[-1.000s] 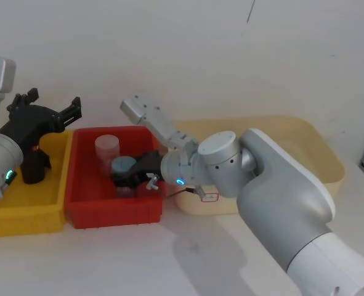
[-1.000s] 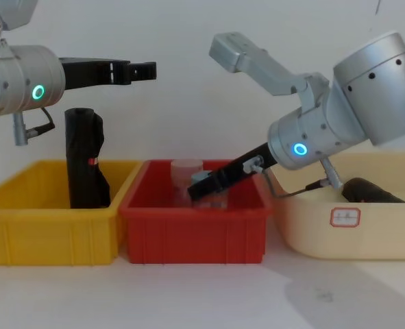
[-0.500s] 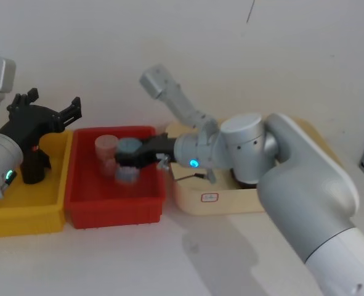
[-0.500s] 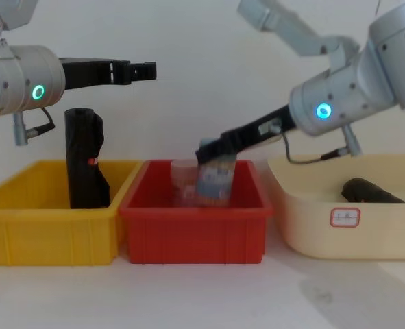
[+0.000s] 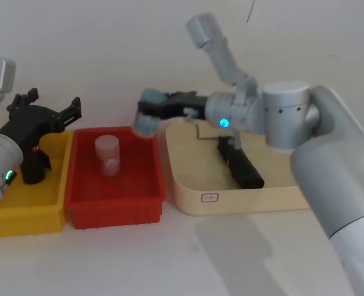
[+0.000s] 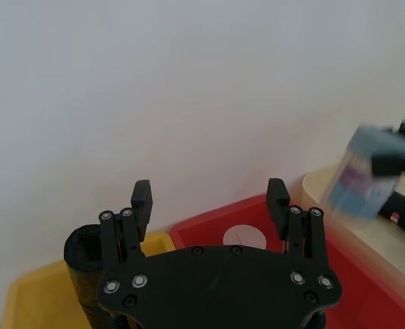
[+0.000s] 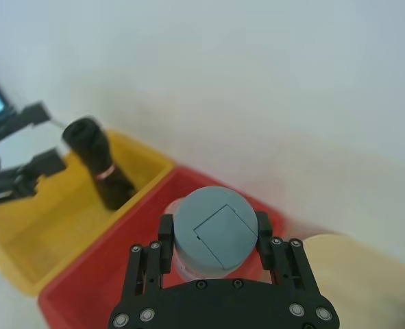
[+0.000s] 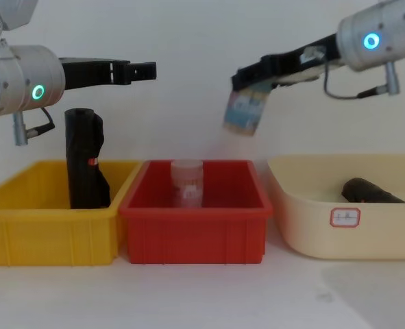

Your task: Pick up the garbage bag with the one hand and transfer it to the other hand.

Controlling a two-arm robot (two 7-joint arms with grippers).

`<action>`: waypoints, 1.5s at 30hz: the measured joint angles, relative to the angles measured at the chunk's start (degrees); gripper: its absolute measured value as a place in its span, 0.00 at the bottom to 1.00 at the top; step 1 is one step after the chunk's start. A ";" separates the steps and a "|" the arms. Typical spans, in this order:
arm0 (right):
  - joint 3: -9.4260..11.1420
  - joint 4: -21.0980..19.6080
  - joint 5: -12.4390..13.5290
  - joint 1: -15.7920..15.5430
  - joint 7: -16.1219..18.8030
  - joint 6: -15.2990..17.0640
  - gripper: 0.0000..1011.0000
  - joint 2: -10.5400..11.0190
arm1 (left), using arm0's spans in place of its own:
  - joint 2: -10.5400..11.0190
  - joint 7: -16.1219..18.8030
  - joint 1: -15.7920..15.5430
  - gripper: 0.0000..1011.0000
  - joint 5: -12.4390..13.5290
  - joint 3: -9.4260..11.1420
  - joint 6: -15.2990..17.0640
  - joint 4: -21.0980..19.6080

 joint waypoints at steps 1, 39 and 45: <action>0.62 0.00 0.25 0.23 -0.31 -0.19 0.68 0.18 | 0.00 0.00 0.00 0.99 0.00 0.00 0.00 0.00; 5.17 0.58 2.63 -3.66 1.33 -11.21 0.99 8.32 | 0.00 0.00 0.00 0.99 0.00 0.00 0.00 0.00; 7.03 -2.38 4.91 -6.95 0.91 -14.74 0.99 7.67 | 0.00 0.00 -0.01 0.99 0.00 0.00 0.00 0.00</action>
